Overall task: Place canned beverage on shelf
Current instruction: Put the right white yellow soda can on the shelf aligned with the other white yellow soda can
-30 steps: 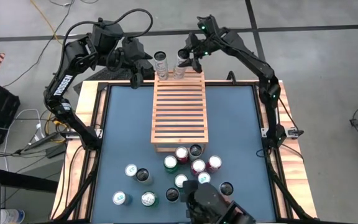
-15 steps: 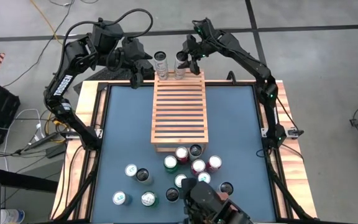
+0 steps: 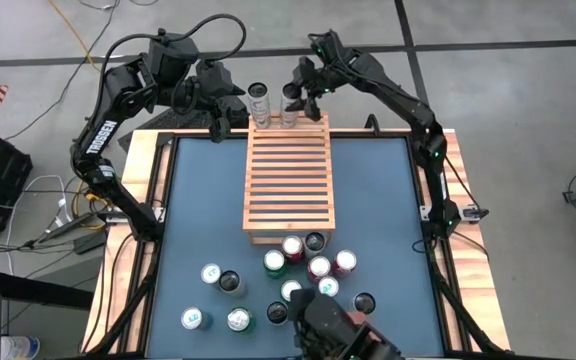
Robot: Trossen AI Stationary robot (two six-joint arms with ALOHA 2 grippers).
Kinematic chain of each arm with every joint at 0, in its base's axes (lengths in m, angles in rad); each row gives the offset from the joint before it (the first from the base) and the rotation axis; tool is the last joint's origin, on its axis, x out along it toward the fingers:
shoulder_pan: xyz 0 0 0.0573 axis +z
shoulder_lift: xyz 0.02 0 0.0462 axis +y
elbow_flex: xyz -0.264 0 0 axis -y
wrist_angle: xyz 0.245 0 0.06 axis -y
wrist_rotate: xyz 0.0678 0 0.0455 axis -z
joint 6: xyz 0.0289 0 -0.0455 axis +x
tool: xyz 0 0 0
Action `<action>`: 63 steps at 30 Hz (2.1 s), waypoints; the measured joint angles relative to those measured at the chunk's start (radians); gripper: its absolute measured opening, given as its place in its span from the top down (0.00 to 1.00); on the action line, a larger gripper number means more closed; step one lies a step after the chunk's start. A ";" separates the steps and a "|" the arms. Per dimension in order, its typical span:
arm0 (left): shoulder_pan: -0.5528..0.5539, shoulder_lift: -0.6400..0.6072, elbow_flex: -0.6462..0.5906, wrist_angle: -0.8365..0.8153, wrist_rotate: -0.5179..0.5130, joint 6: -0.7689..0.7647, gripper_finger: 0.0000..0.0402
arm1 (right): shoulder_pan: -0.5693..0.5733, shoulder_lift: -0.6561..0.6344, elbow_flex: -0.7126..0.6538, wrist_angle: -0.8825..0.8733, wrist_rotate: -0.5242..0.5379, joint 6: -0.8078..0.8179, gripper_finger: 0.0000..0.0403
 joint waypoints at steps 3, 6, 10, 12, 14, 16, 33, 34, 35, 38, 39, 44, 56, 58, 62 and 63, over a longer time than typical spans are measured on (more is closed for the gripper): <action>0.000 0.000 0.000 0.000 0.000 0.002 0.39 | 0.002 0.000 0.000 -0.001 0.001 0.014 0.33; 0.000 0.000 0.000 0.000 0.000 0.003 0.39 | 0.002 0.000 0.000 -0.001 0.004 0.024 0.32; 0.000 0.000 0.000 0.000 0.001 0.002 0.39 | 0.003 0.000 0.000 0.001 0.029 0.028 0.29; 0.000 0.000 0.000 0.000 0.001 0.002 0.39 | 0.004 0.000 0.000 0.002 0.040 0.028 0.27; 0.000 0.000 0.000 0.000 0.005 0.001 0.39 | 0.007 0.000 0.000 0.002 0.049 0.027 0.25; 0.000 0.000 0.000 0.000 0.008 0.001 0.39 | 0.013 0.000 0.000 0.001 0.052 0.024 0.24; 0.000 0.000 0.000 -0.003 0.012 -0.017 0.39 | 0.024 -0.021 0.013 0.077 0.080 0.025 0.24; 0.000 0.000 0.000 -0.005 0.012 -0.017 0.39 | 0.024 -0.026 0.013 0.081 0.061 0.026 0.24; 0.000 0.000 0.000 -0.006 0.012 -0.017 0.39 | 0.024 -0.035 0.013 0.092 0.051 0.031 0.24; 0.000 0.000 0.000 -0.010 0.012 -0.017 0.39 | 0.016 -0.058 0.015 0.091 0.025 0.051 0.24; 0.000 0.000 0.000 -0.010 0.012 -0.017 0.39 | 0.014 -0.066 0.015 0.089 0.019 0.053 0.24; 0.000 0.000 0.000 -0.010 0.011 -0.004 0.39 | -0.010 -0.132 0.014 0.079 0.001 0.050 0.24; 0.000 0.000 0.000 -0.009 -0.040 0.000 0.39 | -0.175 -0.229 -0.084 -0.093 0.052 0.112 0.82; 0.000 0.000 0.000 -0.009 -0.040 0.000 0.39 | -0.174 -0.229 -0.151 -0.082 0.051 0.112 0.95; 0.000 0.000 0.000 -0.009 -0.041 0.006 0.39 | -0.141 -0.228 -0.250 0.003 0.053 0.132 0.96; 0.000 0.000 0.000 -0.009 -0.042 0.006 0.39 | -0.129 -0.228 -0.270 0.032 0.053 0.133 0.97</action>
